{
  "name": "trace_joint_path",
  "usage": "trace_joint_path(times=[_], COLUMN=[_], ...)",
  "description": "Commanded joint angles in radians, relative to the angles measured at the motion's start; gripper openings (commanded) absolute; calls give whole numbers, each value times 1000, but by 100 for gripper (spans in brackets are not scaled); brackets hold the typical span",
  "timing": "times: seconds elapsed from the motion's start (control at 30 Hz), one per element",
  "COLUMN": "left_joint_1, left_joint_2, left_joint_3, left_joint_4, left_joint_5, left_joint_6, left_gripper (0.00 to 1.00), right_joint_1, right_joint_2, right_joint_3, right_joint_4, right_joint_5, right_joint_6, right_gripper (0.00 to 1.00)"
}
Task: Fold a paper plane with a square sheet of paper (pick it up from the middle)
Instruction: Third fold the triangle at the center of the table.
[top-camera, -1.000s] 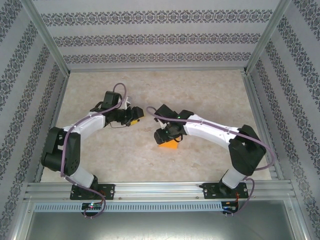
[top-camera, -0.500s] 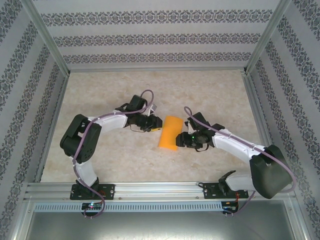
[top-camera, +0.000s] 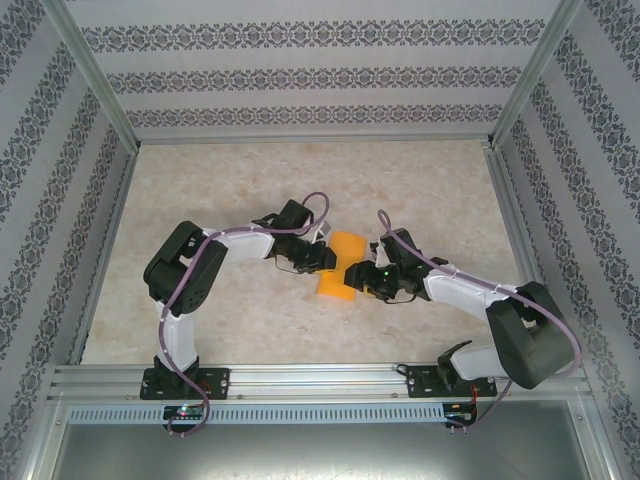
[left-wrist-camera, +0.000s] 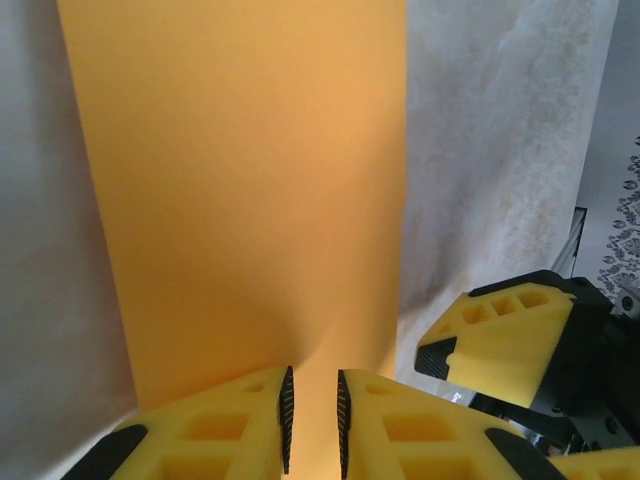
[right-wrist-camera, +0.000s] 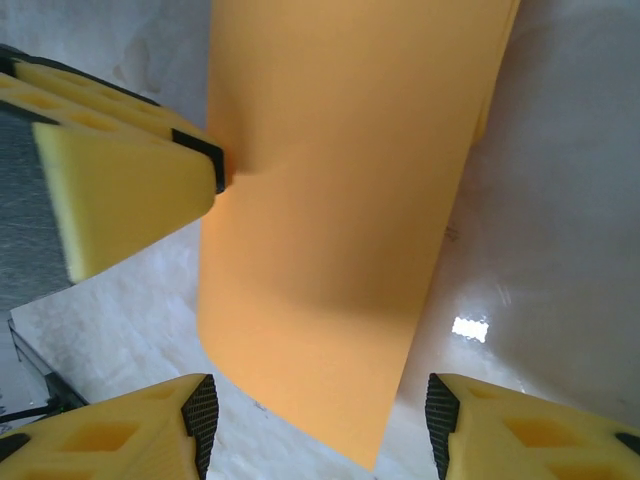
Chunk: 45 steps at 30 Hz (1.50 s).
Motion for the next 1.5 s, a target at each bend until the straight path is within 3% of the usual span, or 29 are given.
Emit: trace_joint_path(times=[0.0, 0.37, 0.73, 1.0, 1.47], left_joint_1=[-16, -21, -21, -21, -21], left_joint_2=[16, 54, 78, 92, 92], left_joint_3=[21, 39, 69, 73, 79], left_joint_4=[-43, -61, -85, -84, -90], left_joint_5=[-11, -12, -5, 3, 14], left_joint_6=[51, 76, 99, 106, 115], left_gripper=[23, 22, 23, 24, 24], right_joint_1=[-6, 12, 21, 13, -1], right_joint_2=[11, 52, 123, 83, 83], right_joint_3=[-3, 16, 18, -13, 4], right_joint_4=[16, -28, 77, 169, 182], right_joint_5=[-17, 7, -87, -155, -175], right_joint_6=[10, -29, 7, 72, 87], right_gripper=[59, 59, 56, 47, 24])
